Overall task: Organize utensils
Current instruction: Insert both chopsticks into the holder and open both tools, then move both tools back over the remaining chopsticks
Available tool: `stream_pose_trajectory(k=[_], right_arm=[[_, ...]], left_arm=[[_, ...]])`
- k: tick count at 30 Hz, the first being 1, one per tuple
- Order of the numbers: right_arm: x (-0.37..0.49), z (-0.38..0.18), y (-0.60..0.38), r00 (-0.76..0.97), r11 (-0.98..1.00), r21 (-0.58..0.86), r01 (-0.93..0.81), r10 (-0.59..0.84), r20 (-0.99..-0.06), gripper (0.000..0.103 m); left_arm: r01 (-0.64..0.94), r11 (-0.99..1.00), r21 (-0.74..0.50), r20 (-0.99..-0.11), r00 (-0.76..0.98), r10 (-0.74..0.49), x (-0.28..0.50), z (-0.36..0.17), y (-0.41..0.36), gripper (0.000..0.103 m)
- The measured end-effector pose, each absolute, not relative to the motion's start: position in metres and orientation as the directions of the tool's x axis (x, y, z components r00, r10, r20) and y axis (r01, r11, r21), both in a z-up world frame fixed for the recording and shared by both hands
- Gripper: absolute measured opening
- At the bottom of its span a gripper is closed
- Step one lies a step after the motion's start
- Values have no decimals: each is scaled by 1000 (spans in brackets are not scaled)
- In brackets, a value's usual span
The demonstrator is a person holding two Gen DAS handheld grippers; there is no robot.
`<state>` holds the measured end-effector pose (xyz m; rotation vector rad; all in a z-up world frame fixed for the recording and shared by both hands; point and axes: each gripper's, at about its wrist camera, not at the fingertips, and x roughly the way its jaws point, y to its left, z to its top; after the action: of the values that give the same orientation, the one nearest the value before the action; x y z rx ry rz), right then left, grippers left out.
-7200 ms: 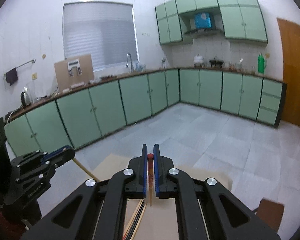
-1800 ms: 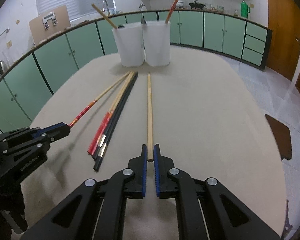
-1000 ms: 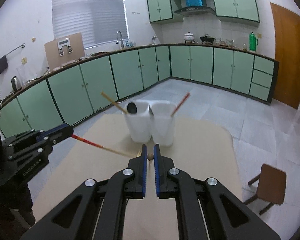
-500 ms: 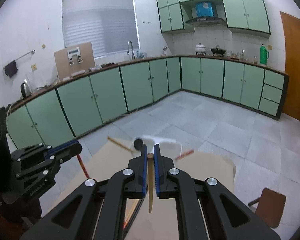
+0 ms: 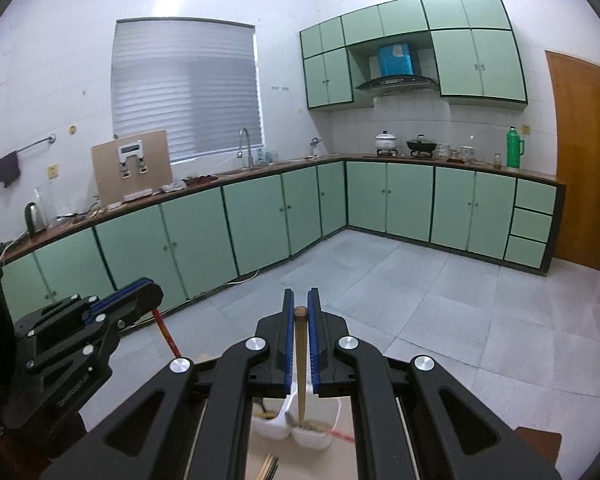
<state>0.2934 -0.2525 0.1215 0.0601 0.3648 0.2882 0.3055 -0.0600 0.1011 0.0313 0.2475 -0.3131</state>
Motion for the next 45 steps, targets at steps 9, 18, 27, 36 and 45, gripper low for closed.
stream_pose_trajectory(k=[9, 18, 27, 36, 45], right_arm=[[340, 81, -250, 877, 969, 110, -223, 249, -411, 6], [357, 36, -249, 845, 970, 115, -215, 244, -476, 6], [356, 19, -254, 824, 971, 128, -205, 241, -512, 18], [317, 31, -275, 864, 974, 148, -172, 221, -452, 49], [233, 10, -289, 900, 978, 159, -137, 190, -392, 88]], left_arm=[[267, 964, -5, -268, 928, -258, 369, 69, -78, 5], [267, 964, -8, -392, 886, -248, 404, 15, -72, 5], [274, 962, -10, -456, 855, -248, 403, -8, -52, 7], [254, 967, -28, -410, 879, -243, 356, 7, -36, 43], [227, 973, -40, -381, 897, -225, 263, -10, -14, 73]])
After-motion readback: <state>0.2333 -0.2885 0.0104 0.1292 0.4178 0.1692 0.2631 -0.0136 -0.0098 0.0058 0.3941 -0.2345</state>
